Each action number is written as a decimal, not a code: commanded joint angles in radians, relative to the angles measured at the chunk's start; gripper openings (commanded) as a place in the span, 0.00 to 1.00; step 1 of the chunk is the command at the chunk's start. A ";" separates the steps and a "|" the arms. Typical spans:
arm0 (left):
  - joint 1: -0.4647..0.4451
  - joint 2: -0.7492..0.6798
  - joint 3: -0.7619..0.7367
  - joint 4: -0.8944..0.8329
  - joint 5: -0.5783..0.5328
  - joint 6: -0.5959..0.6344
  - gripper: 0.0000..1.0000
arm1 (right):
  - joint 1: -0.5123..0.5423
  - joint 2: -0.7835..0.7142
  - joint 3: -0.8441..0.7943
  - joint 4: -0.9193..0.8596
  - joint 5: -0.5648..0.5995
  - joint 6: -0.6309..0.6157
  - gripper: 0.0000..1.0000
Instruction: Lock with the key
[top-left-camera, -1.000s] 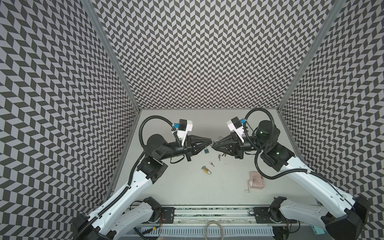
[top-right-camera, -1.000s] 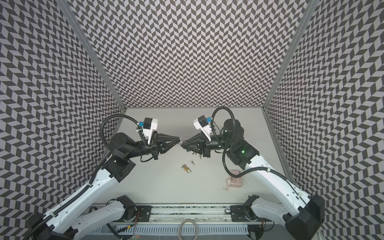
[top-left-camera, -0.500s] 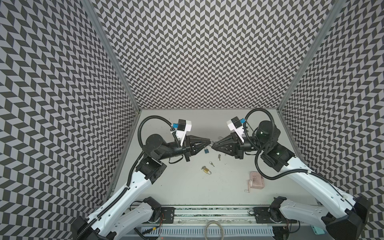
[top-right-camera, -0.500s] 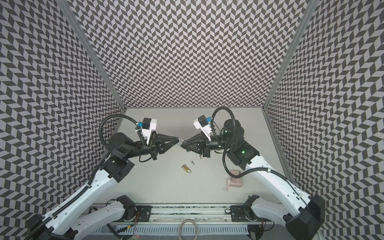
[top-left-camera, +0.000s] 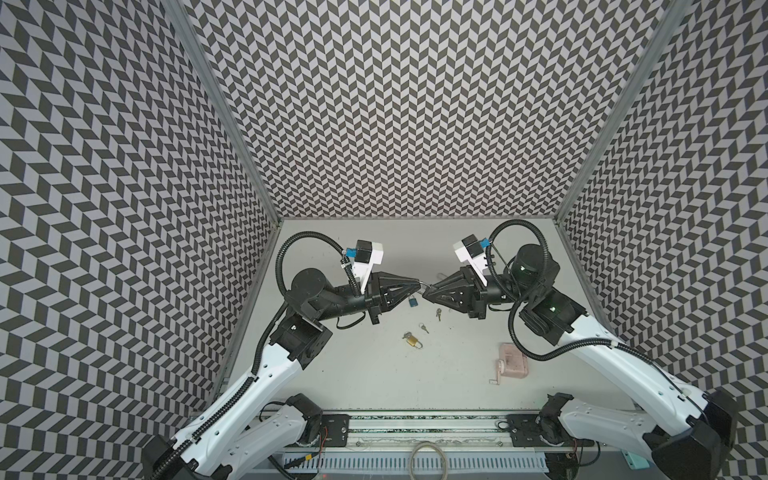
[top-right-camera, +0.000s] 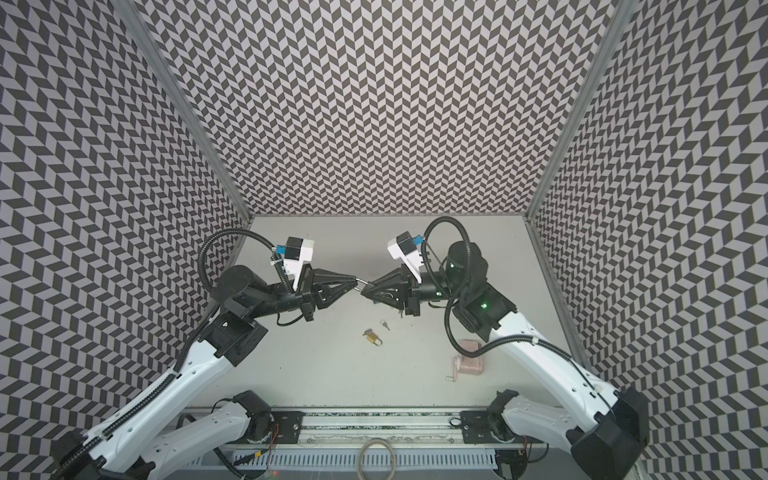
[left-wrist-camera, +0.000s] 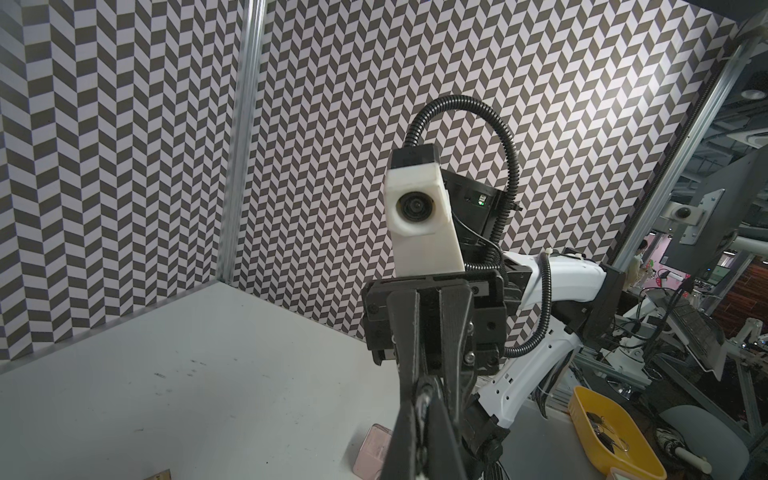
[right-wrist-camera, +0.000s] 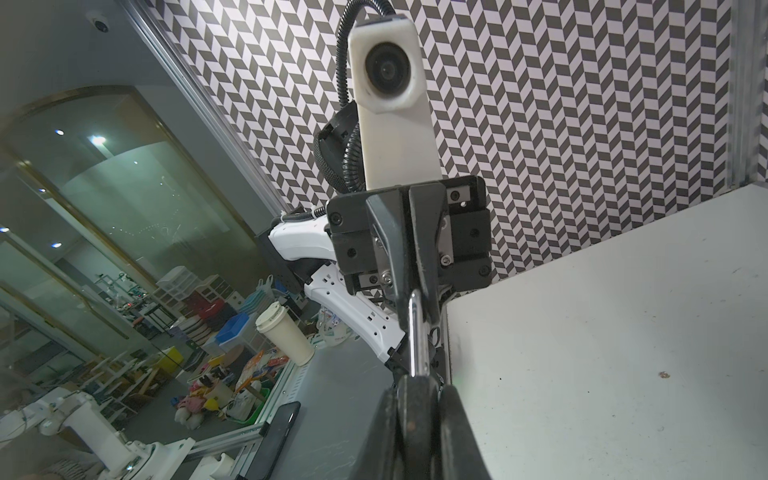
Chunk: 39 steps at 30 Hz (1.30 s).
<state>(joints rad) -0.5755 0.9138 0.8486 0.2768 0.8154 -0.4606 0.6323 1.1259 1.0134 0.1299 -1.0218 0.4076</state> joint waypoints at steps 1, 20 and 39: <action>0.006 -0.010 -0.016 -0.006 0.027 0.013 0.00 | -0.003 -0.044 0.010 0.167 -0.024 0.044 0.00; 0.023 -0.027 -0.029 0.022 0.043 0.008 0.00 | -0.001 -0.052 0.044 0.205 -0.002 0.075 0.00; -0.133 0.027 -0.108 0.207 -0.009 -0.097 0.00 | 0.050 -0.058 0.079 0.269 0.212 0.003 0.00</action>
<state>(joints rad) -0.7090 0.9253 0.7807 0.6285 0.6636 -0.5442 0.6739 1.1217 1.1004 0.2474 -0.9680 0.4107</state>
